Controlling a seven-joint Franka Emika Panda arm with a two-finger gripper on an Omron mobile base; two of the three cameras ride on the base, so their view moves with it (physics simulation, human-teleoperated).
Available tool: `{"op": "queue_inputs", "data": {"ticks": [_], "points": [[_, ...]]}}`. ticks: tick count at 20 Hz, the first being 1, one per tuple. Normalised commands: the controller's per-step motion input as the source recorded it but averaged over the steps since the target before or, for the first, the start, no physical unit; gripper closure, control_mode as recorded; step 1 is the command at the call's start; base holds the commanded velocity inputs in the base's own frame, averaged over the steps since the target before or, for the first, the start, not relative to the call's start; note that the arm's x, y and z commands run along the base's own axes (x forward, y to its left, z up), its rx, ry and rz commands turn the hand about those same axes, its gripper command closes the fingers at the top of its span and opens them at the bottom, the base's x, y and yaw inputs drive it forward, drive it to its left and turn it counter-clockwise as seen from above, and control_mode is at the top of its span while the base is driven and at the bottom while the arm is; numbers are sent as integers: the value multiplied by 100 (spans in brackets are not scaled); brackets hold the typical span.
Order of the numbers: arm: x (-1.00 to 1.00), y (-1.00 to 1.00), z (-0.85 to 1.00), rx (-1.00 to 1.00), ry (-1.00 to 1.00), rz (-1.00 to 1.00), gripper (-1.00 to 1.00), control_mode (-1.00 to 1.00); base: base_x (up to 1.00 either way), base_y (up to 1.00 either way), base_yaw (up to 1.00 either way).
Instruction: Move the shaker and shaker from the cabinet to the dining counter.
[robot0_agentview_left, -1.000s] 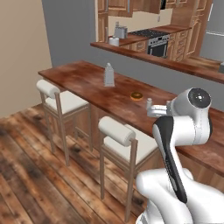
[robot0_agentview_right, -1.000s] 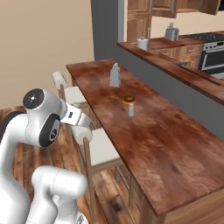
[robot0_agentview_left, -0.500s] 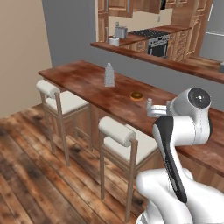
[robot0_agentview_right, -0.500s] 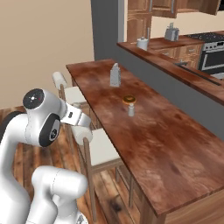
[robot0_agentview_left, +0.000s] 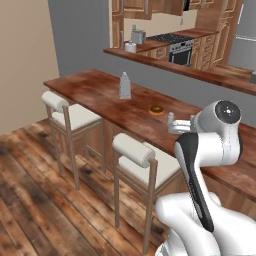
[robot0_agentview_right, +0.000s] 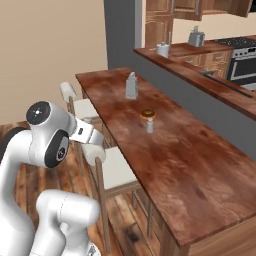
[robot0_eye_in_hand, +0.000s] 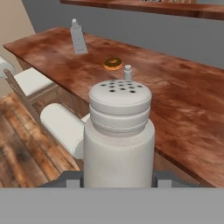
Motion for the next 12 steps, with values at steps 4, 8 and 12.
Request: {"op": "queue_inputs", "data": {"ticks": [4, 8, 12], "points": [[0, 0, 0, 0, 0, 0, 100, -100, 0, 0, 0], [0, 0, 0, 0, 0, 0, 100, -100, 0, 0, 0], [0, 0, 0, 0, 0, 0, 100, -100, 0, 0, 0]]}}
